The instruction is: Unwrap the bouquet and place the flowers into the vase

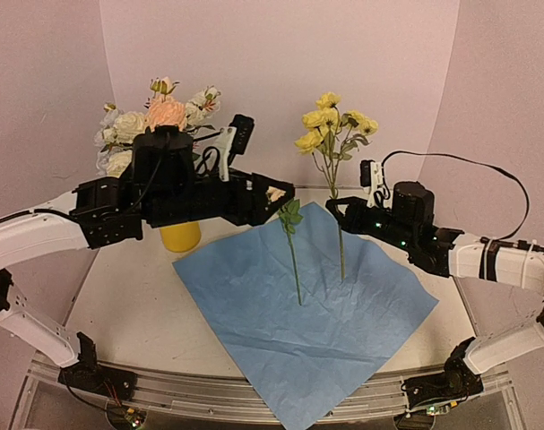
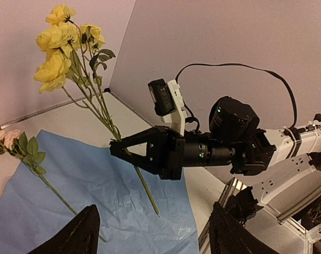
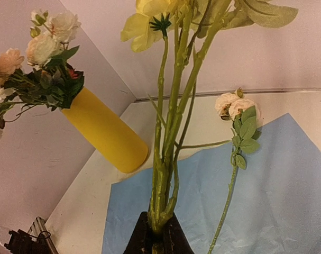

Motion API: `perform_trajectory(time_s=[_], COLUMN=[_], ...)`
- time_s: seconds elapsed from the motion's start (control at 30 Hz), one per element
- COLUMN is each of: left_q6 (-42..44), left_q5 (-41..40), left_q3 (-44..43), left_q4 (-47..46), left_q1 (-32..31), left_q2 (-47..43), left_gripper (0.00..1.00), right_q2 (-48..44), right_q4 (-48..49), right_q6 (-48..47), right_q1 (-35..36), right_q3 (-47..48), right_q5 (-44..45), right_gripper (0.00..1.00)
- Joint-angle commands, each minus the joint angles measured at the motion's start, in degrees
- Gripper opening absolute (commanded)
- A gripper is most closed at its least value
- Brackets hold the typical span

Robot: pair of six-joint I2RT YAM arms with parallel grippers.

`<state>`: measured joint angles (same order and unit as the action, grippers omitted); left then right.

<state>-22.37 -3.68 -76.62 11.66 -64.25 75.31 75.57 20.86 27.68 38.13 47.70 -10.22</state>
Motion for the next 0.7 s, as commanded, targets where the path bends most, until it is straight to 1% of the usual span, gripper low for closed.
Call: perform_trajectory(time_s=[0.0, 0.03, 0.13, 0.2, 0.33, 0.4, 0.47, 0.67], left_q6=[4.74, 4.37, 3.79, 3.76, 2.12, 0.28, -1.16, -3.26], left_q5=[-12.85, -13.45, -9.93, -9.2, -7.0, -4.56, -2.4, 2.09], left_q3=[-8.38, -9.11, -10.06, -11.0, -15.24, -17.63, -20.06, -23.79], left_q4=[-6.57, -7.43, -13.58, -15.09, -15.51, -15.76, -15.71, -16.34], left_q1=[-3.43, -3.72, -3.82, -3.81, -3.69, -3.22, -2.98, -2.1], left_q2=[5.45, 6.67, 10.29, 11.86, 15.93, 18.16, 20.44, 24.09], left_gripper=[0.73, 0.73, 0.73, 0.71, 0.68, 0.63, 0.62, 0.57], right_q2=[-5.08, -5.95, -9.1, -10.59, -13.76, -14.81, -15.41, -16.27], right_q4=[8.83, 9.78, 13.58, 15.17, 18.02, 19.09, 19.92, 20.32], right_q6=[-2.4, -2.45, -2.18, -2.06, -1.88, -2.2, -2.38, -2.9], right_q1=[1.29, 1.39, 1.8, 2.1, 2.64, 2.93, 3.17, 3.93], right_q3=[-3.02, -3.8, -6.31, -7.2, -8.7, -9.06, -9.29, -9.0], right_q5=[-3.8, -4.05, -5.2, -5.78, -7.41, -9.15, -10.19, -12.93], right_gripper=[0.0, 0.0, 0.0, 0.0, 0.0, 0.0, 0.0, 0.0])
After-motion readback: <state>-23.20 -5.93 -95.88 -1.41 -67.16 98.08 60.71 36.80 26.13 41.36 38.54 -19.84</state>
